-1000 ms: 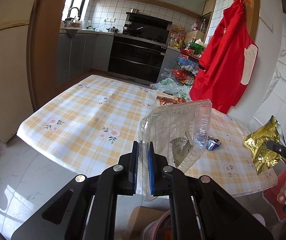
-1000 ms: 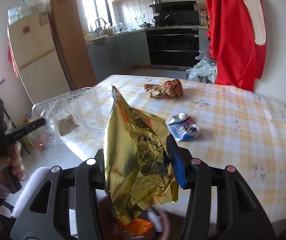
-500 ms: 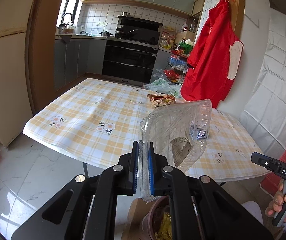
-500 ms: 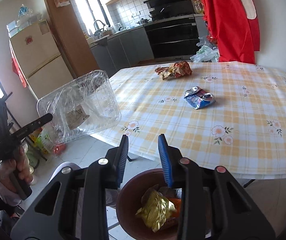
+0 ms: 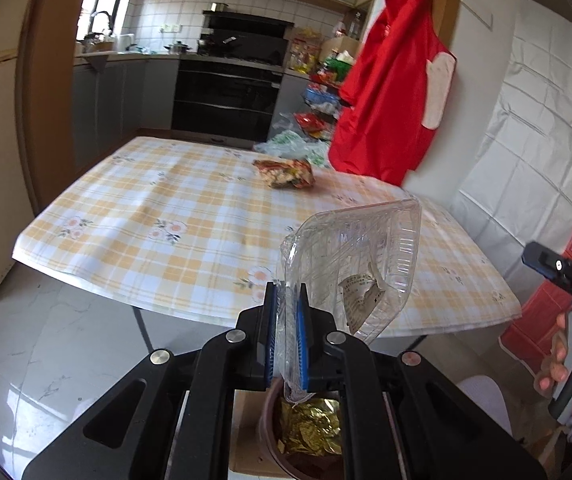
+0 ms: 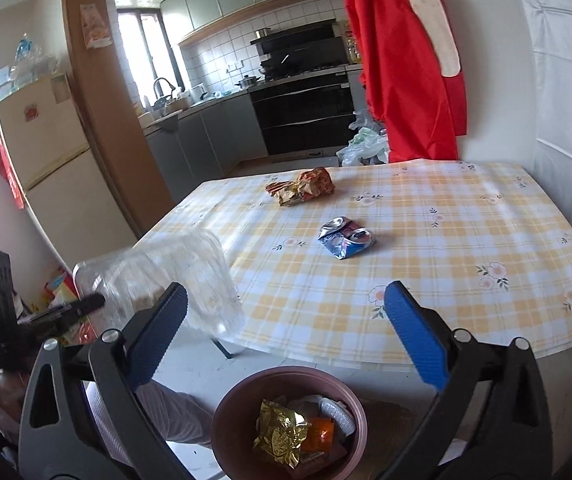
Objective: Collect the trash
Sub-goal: 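Lower the clear plastic box into the bin and open the left gripper, then grasp the crushed blue can with the right gripper while the left gripper reaches the bread bag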
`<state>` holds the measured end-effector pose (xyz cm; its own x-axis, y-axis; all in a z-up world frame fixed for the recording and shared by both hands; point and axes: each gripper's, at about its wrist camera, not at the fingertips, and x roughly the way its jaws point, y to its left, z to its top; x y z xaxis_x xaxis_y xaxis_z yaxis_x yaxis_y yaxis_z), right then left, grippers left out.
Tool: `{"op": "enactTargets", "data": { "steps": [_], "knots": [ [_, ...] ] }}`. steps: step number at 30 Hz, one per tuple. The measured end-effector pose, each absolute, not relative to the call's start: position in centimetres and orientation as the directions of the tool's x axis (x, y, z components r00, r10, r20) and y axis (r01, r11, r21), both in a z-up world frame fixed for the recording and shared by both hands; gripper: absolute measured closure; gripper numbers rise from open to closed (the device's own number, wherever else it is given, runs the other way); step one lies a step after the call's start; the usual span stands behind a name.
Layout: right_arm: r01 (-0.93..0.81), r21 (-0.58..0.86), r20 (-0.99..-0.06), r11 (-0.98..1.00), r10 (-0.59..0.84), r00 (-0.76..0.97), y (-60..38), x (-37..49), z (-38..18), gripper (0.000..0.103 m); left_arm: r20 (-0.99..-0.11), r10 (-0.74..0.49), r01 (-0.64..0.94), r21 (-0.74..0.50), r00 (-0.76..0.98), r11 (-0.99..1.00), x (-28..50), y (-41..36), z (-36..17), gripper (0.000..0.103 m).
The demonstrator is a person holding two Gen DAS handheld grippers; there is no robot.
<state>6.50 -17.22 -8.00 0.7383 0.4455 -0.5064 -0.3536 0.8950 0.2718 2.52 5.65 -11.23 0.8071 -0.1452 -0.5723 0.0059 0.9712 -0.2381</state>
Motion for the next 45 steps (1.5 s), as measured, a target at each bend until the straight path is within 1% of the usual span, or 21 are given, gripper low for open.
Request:
{"op": "enactTargets", "data": {
  "steps": [4,9,13,19,22,25,28,29,31,32,33,34,36,38,42,45],
  "knots": [
    [-0.347,0.257,-0.511,0.902,0.432,0.743,-17.5,6.5,-8.3,0.006,-0.610,-0.182,0.052,-0.225,0.772,0.973,3.1,3.9,-12.2,0.093],
    [-0.331,0.286,-0.524,0.899,0.436,0.731,-18.1,7.1,-9.3,0.006,-0.645,-0.225,0.100,-0.224,0.730,0.969,3.5,2.3,-13.3,0.093],
    [-0.317,0.302,-0.528,0.899,0.434,0.730,-18.8,7.4,-9.8,0.006,-0.669,-0.228,0.120,-0.204,0.708,0.972,4.0,1.2,-13.8,0.093],
    [-0.293,0.328,-0.536,0.898,0.432,0.725,-19.6,7.8,-10.4,0.006,-0.677,-0.220,0.124,-0.188,0.702,0.974,4.3,0.5,-14.0,0.093],
    [-0.286,0.334,-0.540,0.898,0.431,0.723,-19.7,7.9,-10.6,0.006,-0.680,-0.240,0.140,-0.199,0.693,0.970,4.3,0.2,-14.3,0.092],
    [-0.286,0.337,-0.545,0.897,0.433,0.718,-19.6,7.9,-10.8,0.006,-0.672,-0.282,0.178,-0.220,0.685,0.959,4.2,-0.3,-14.6,0.087],
    [-0.291,0.335,-0.548,0.896,0.436,0.713,-19.3,7.9,-11.0,0.006,-0.671,-0.330,0.216,-0.250,0.664,0.944,4.2,-0.8,-15.0,0.081],
    [-0.292,0.334,-0.550,0.896,0.437,0.712,-19.2,7.9,-11.0,0.006,-0.668,-0.355,0.232,-0.269,0.654,0.935,4.2,-0.8,-15.1,0.077],
    [-0.295,0.332,-0.552,0.896,0.438,0.710,-19.0,7.9,-11.0,0.006,-0.650,-0.372,0.242,-0.284,0.663,0.928,4.1,-0.8,-15.0,0.066],
    [-0.295,0.332,-0.553,0.896,0.438,0.708,-19.0,7.9,-11.0,0.006,-0.641,-0.374,0.242,-0.288,0.670,0.927,4.0,-0.7,-14.9,0.055],
    [-0.295,0.332,-0.555,0.896,0.438,0.707,-19.0,7.9,-11.0,0.006,-0.626,-0.378,0.240,-0.297,0.682,0.924,3.9,-0.4,-14.6,0.048],
    [-0.296,0.331,-0.558,0.896,0.439,0.705,-18.9,7.9,-11.1,0.006,-0.613,-0.382,0.236,-0.308,0.691,0.922,3.8,-0.2,-14.5,0.046],
    [-0.296,0.331,-0.560,0.896,0.439,0.702,-18.9,8.0,-11.2,0.006,-0.596,-0.377,0.220,-0.321,0.709,0.921,3.7,0.4,-14.1,0.037],
    [-0.296,0.331,-0.564,0.896,0.439,0.699,-18.8,8.0,-11.4,0.006,-0.587,-0.357,0.199,-0.318,0.726,0.927,3.6,0.9,-13.8,0.031],
    [-0.293,0.330,-0.571,0.897,0.437,0.696,-18.7,8.1,-11.7,0.006,-0.578,-0.308,0.149,-0.305,0.756,0.940,3.7,2.2,-13.5,0.022],
    [-0.290,0.330,-0.576,0.898,0.435,0.692,-18.7,8.2,-11.9,0.006,-0.579,-0.281,0.115,-0.307,0.765,0.945,3.8,3.1,-13.5,0.019]
  ]
}}
